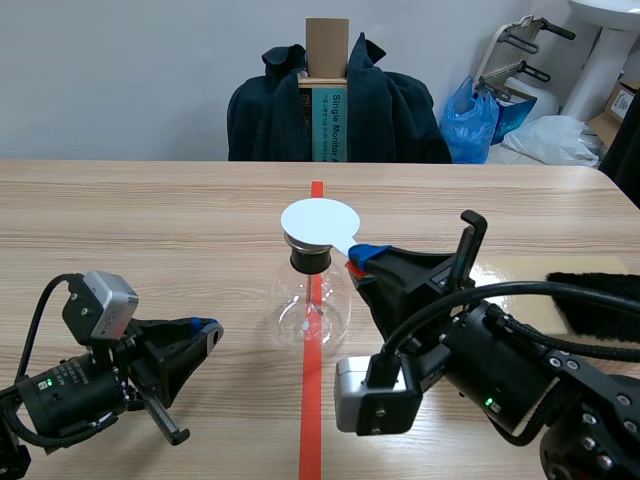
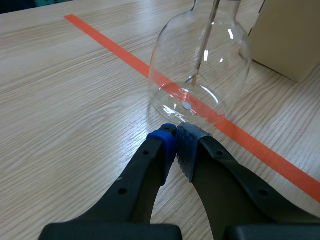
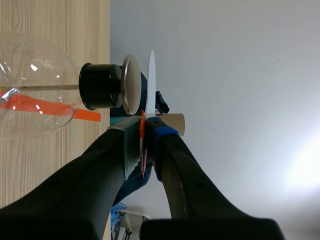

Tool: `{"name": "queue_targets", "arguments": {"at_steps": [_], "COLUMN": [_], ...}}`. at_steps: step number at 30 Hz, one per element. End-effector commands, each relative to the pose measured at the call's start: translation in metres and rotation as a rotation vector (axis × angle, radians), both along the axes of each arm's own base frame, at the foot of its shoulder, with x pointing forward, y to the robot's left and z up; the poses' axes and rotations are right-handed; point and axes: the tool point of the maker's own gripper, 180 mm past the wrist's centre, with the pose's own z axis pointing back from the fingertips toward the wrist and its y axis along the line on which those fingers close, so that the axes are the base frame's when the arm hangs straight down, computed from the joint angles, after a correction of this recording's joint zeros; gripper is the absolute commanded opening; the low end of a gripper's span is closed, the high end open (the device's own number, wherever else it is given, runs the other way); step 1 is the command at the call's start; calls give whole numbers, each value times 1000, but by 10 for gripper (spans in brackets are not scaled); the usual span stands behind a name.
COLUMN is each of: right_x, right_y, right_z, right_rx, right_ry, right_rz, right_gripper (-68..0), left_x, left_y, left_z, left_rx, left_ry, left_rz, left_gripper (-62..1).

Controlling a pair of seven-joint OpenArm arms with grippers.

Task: Do the electroscope experiment.
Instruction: 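Move the plate toward and away from the electroscope, then rub the plate on the fur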

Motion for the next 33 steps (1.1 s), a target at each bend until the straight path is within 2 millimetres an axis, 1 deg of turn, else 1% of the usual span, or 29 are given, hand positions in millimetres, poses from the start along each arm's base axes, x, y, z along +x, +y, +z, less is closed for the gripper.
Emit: {"name": "queue_targets", "arguments": {"at_steps": [1,6,9,10,11,13,18,19,20,22,24,27,29,33], "right_x": [7,15,21,23,25,29,40,42,43,46,49,55,58,66], "right_y": [-6,-15,-23,-25,-28,-34,-53,-57,-60,-66,-72,-84,-94,-120], "right_z": [9,10,10,10,10,10,12,12,13,15,18,32,47,87], "right_rx": [2,12,22,27,27,29,44,52,60,86,119,168,182,199], "right_ry": [-35,-28,-20,-17,-15,-12,-7,-3,0,9,16,3,-30,-127], "right_rz": [-20,-89,-141,-160,-178,-219,-310,-328,-343,-366,-388,-431,-445,-487], "right_gripper": [-669,-669,-669,-669,-669,-669,-669,-669,-669,-669,-669,-669,-669,-669], "left_x": [5,3,-2,-5,-8,-14,-35,-38,-42,-49,-56,-64,-67,-73], "left_y": [3,17,22,23,24,25,30,31,34,40,46,53,58,61], "left_z": [13,22,27,28,28,30,33,34,36,42,50,65,77,101], "left_rx": [-20,-6,9,14,19,29,50,50,46,29,19,-3,-15,-41], "left_ry": [-37,-57,-64,-63,-62,-59,-42,-38,-32,-26,-30,-21,-10,24], "left_rz": [7,21,8,-1,-8,-26,-71,-75,-74,-68,-75,-92,-107,-158], "left_gripper": [-571,-570,-564,-549,-518,-414,-86,-41,-14,8,14,14,14,14]}}
